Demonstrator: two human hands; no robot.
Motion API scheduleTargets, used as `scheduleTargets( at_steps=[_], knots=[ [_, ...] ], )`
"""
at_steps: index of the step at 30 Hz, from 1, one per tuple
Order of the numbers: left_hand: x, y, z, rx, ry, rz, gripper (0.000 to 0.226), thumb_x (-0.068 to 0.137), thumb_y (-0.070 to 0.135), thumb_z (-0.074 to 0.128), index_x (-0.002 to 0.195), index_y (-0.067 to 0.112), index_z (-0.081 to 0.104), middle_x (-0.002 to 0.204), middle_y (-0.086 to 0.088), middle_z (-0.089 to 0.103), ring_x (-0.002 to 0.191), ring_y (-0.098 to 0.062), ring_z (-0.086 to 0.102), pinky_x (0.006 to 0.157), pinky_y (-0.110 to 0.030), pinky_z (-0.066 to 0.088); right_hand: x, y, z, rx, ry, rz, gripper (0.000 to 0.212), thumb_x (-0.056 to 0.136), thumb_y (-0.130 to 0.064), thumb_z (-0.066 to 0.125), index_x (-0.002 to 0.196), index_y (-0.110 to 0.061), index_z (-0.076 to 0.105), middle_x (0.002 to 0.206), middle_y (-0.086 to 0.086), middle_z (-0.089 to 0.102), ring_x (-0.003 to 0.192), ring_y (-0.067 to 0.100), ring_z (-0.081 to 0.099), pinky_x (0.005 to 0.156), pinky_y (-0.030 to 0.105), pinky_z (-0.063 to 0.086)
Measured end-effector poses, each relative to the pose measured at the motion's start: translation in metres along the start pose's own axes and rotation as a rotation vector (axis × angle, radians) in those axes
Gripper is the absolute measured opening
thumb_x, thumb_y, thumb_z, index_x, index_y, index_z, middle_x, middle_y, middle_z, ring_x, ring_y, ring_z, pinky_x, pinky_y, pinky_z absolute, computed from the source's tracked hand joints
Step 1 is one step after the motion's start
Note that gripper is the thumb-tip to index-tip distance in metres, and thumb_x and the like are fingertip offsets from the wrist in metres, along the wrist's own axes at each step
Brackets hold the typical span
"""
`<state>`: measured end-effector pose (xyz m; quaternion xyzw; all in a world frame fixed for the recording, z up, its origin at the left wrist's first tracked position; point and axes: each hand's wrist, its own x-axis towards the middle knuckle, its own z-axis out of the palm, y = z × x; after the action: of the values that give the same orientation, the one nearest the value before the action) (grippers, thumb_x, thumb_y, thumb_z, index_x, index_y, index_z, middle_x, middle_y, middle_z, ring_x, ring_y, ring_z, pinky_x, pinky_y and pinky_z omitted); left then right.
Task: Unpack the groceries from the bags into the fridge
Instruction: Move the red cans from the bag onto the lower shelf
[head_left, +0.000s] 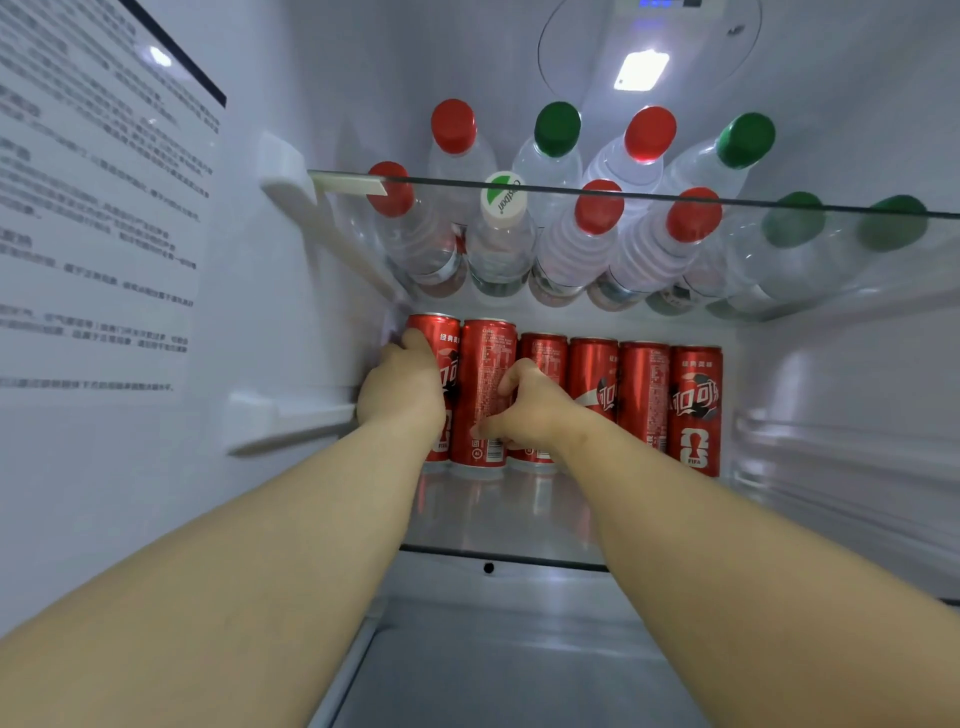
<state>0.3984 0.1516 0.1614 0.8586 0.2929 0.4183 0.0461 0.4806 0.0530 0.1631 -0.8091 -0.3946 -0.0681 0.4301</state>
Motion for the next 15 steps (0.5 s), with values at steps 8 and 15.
scheduleTargets(
  at_steps=[8, 15],
  knots=[
    [-0.005, -0.005, 0.001, 0.093, -0.053, 0.105, 0.046, 0.091, 0.006, 0.049, 0.134, 0.001, 0.034, 0.127, -0.02, 0.044, 0.113, -0.04, 0.051, 0.09, -0.045, 0.045, -0.003, -0.002, 0.005, -0.088, -0.138, -0.042, 0.049, 0.075, -0.023, 0.076, 0.106, -0.026, 0.038, 0.119, 0.01, 0.04, 0.079, 0.016, 0.048, 0.061, 0.026, 0.045],
    [-0.011, -0.008, -0.001, 0.069, -0.095, 0.146, 0.043, 0.088, 0.013, 0.057, 0.129, 0.007, 0.043, 0.122, -0.016, 0.052, 0.108, -0.034, 0.055, 0.084, -0.04, 0.046, -0.011, -0.006, 0.005, -0.117, -0.123, -0.057, 0.038, 0.081, -0.017, 0.066, 0.107, -0.024, 0.039, 0.121, 0.007, 0.037, 0.07, 0.012, 0.045, 0.05, 0.021, 0.036]
  ],
)
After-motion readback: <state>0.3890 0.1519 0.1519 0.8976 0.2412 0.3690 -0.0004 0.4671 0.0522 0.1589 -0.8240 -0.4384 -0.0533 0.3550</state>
